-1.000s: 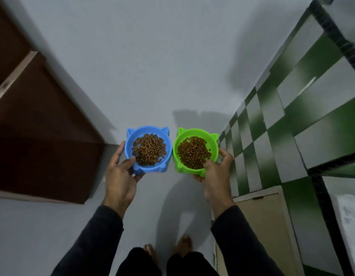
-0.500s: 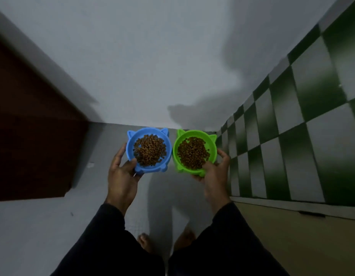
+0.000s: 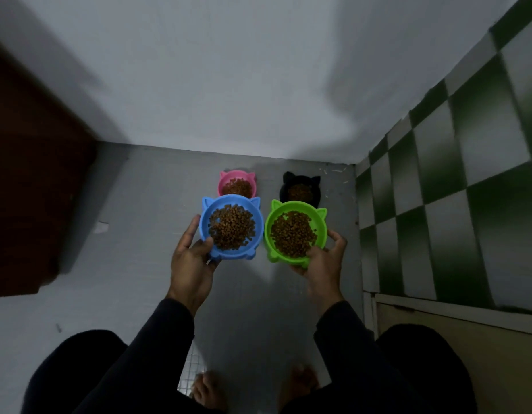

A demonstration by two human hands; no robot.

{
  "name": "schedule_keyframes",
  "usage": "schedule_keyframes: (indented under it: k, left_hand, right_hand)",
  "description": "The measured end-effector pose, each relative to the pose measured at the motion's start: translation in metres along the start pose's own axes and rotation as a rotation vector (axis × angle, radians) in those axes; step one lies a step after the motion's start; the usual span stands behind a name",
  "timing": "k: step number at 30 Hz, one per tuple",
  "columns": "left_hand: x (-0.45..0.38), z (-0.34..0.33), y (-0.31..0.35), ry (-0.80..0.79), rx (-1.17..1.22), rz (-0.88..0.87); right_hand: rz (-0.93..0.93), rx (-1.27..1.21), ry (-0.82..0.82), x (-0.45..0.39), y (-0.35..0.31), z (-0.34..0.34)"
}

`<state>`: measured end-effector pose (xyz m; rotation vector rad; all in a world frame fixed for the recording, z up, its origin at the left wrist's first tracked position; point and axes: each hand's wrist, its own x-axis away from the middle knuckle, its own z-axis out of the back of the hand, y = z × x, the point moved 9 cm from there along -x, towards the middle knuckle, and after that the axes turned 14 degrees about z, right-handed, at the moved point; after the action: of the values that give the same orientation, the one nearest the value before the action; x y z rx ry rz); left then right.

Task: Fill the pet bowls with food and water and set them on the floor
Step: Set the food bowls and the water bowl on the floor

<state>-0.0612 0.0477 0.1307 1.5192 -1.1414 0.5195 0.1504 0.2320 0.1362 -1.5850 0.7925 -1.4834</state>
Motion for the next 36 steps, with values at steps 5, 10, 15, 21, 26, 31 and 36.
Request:
schedule_keyframes:
  k: [5, 10, 15, 21, 26, 31, 36]
  left_hand:
    - [-0.058, 0.019, -0.036, -0.015, 0.035, 0.027]
    - [-0.098, 0.028, -0.057, -0.011, 0.044, 0.04]
    - [-0.127, 0.038, -0.069, 0.005, 0.022, 0.048]
    - [-0.155, 0.05, -0.082, 0.052, -0.038, 0.067]
    - [-0.173, 0.061, -0.087, 0.086, -0.1, 0.067]
    - [-0.191, 0.073, -0.099, 0.096, -0.131, 0.1]
    - [-0.201, 0.08, -0.103, 0.123, -0.169, 0.066]
  right_hand:
    - [-0.021, -0.012, 0.022, -0.032, 0.062, -0.001]
    - [-0.01, 0.001, 0.052, -0.062, 0.096, 0.003]
    - [-0.022, 0.056, 0.095, -0.085, 0.123, 0.009]
    - [-0.065, 0.079, 0.093, -0.106, 0.154, 0.015]
    - [-0.073, 0.12, 0.048, -0.123, 0.166, 0.019]
    - [-0.077, 0.157, 0.038, -0.133, 0.176, 0.026]
    - [-0.112, 0.299, 0.07, -0.139, 0.187, 0.036]
